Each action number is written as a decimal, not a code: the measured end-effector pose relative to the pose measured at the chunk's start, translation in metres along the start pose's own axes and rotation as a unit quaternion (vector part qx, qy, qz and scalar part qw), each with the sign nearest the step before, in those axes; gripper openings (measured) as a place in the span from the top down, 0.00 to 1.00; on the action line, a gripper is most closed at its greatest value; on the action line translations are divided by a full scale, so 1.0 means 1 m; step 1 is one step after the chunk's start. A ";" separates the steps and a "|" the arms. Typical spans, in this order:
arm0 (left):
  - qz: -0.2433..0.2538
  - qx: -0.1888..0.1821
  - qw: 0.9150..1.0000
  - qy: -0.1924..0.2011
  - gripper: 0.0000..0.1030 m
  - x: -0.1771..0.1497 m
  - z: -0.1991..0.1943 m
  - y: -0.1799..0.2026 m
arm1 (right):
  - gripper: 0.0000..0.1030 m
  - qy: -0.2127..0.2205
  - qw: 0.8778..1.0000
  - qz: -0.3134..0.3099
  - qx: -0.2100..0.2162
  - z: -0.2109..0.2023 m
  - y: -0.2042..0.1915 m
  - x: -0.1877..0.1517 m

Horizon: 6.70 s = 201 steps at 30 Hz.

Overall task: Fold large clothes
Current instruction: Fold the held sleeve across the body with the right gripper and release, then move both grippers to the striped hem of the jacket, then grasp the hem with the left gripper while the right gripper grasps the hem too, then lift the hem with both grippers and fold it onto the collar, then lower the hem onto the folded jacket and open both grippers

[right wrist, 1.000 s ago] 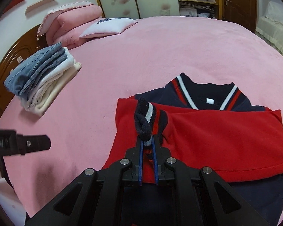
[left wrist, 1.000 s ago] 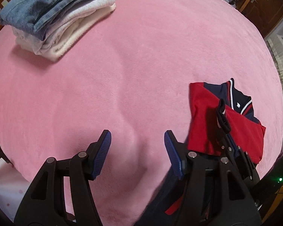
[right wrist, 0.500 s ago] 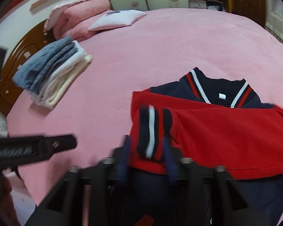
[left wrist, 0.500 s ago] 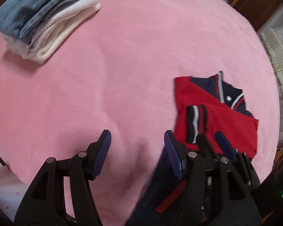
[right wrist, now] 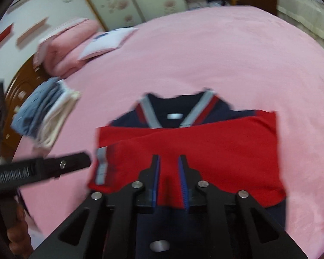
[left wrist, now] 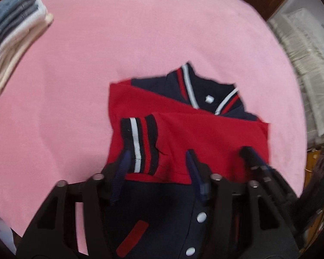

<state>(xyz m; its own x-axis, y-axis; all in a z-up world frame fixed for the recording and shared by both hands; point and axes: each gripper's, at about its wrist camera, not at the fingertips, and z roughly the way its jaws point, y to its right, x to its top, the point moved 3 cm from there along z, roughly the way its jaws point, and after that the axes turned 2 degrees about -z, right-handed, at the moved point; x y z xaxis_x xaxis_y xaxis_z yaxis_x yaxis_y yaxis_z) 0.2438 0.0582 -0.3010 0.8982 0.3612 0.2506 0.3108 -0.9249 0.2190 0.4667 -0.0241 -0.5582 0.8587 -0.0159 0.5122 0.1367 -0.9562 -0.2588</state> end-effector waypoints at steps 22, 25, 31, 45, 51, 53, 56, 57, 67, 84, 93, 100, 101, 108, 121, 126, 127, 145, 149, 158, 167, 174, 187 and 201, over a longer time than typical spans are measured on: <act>-0.001 0.034 0.999 0.024 0.58 0.026 0.010 0.031 | 1.00 0.020 0.992 0.093 0.078 -0.083 0.131 0.016; 0.012 0.066 0.998 -0.001 0.58 0.034 0.032 0.033 | 1.00 -0.039 0.989 0.067 0.130 -0.054 0.104 0.024; 0.013 0.079 0.997 -0.012 0.58 0.030 0.057 0.028 | 1.00 -0.090 0.987 0.081 0.104 -0.018 0.098 0.011; 0.009 0.041 0.999 0.004 0.56 0.034 0.037 -0.009 | 1.00 0.008 0.978 0.206 -0.019 -0.112 0.270 -0.002; 0.018 -0.017 1.000 0.007 0.56 0.021 0.012 -0.007 | 1.00 -0.003 0.990 0.129 0.049 -0.154 0.208 -0.008; 0.043 0.010 0.999 -0.011 0.56 0.015 0.020 -0.007 | 1.00 -0.027 0.995 0.073 0.069 -0.149 0.179 -0.016; 0.070 0.077 0.994 -0.033 0.56 0.003 0.031 -0.013 | 1.00 -0.052 0.997 -0.028 0.051 -0.133 0.140 -0.028; 0.065 0.078 0.994 -0.033 0.56 -0.001 0.031 -0.019 | 1.00 -0.055 0.997 -0.038 0.036 -0.129 0.138 -0.032; 0.012 0.073 0.997 -0.037 0.56 -0.004 0.014 -0.078 | 1.00 -0.040 0.997 0.019 -0.068 -0.159 0.191 -0.039; 0.049 0.071 0.990 -0.109 0.56 -0.116 -0.025 -0.144 | 0.74 -0.090 0.978 0.173 -0.068 -0.228 0.171 -0.158; -0.023 0.021 0.986 -0.164 0.52 -0.175 -0.039 -0.176 | 0.55 -0.098 0.981 0.166 -0.040 -0.263 0.161 -0.236; -0.001 0.012 0.986 -0.163 0.40 -0.198 -0.035 -0.183 | 0.23 -0.096 0.978 0.175 -0.068 -0.297 0.180 -0.272; 0.002 0.011 0.988 -0.155 0.40 -0.199 -0.034 -0.185 | 0.23 -0.100 0.976 0.182 -0.061 -0.300 0.184 -0.278; -0.001 -0.051 0.989 -0.136 0.30 -0.194 -0.016 -0.202 | 0.39 -0.113 0.964 0.240 0.014 -0.272 0.204 -0.292; -0.071 -0.120 0.985 -0.102 0.79 -0.204 -0.031 -0.222 | 0.82 -0.139 0.965 0.203 0.097 -0.234 0.179 -0.268; -0.105 -0.126 0.985 -0.059 0.90 -0.218 -0.052 -0.211 | 0.86 -0.114 0.958 0.232 0.128 -0.259 0.166 -0.247; -0.106 -0.125 0.985 -0.050 0.91 -0.214 -0.060 -0.205 | 0.86 -0.104 0.955 0.240 0.136 -0.264 0.164 -0.240; -0.097 -0.223 0.965 0.096 0.92 -0.029 -0.143 -0.153 | 0.87 0.071 0.916 0.335 0.209 -0.308 0.144 -0.053; -0.098 -0.212 0.968 0.088 0.92 0.017 -0.124 -0.147 | 0.87 0.092 0.917 0.335 0.194 -0.296 0.146 -0.020; -0.098 -0.161 0.979 0.076 0.99 0.087 -0.048 -0.119 | 0.87 0.065 0.920 0.365 0.129 -0.236 0.168 0.023; -0.142 -0.126 0.979 0.071 0.99 0.116 -0.020 -0.131 | 0.62 0.021 0.927 0.361 0.105 -0.190 0.186 0.069; -0.152 -0.092 0.984 0.034 0.98 0.098 -0.009 -0.137 | 0.42 0.028 0.940 0.329 0.081 -0.188 0.208 0.079; -0.050 -0.015 0.995 -0.085 0.44 0.019 0.046 -0.099 | 0.40 -0.111 0.981 0.161 0.012 -0.184 0.194 0.024; -0.031 0.010 0.997 -0.068 0.86 -0.005 0.052 -0.086 | 0.96 -0.136 0.982 0.118 -0.055 -0.179 0.202 -0.027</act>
<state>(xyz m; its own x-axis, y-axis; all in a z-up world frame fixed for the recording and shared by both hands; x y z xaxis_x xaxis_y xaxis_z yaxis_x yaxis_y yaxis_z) 0.2292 0.1296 -0.3699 0.9103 0.4001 0.1057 0.3727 -0.9037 0.2108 0.3825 -0.2692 -0.4779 0.9622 -0.1770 0.2072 -0.1239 -0.9614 -0.2458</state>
